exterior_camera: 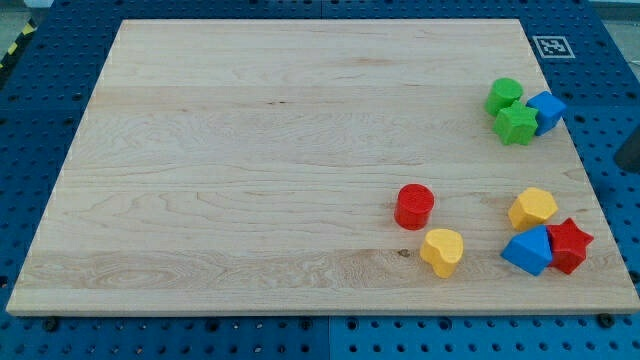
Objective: Place the green blocks and triangle together at the center right of the board
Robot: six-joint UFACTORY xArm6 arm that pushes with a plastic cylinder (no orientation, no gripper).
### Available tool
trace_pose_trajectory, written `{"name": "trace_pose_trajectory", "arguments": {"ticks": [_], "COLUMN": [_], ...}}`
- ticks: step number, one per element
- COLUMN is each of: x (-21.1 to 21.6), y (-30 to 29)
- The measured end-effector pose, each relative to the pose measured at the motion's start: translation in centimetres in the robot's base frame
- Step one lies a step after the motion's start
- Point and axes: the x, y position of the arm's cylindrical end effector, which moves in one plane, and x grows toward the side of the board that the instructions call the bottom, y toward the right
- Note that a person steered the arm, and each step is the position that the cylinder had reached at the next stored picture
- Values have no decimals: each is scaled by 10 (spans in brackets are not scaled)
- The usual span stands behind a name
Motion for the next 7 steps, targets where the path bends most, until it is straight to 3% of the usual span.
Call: {"name": "trace_pose_trajectory", "arguments": {"ticks": [2,5,7], "x": [-68,-73,-65], "y": [-19,-66,-53]}}
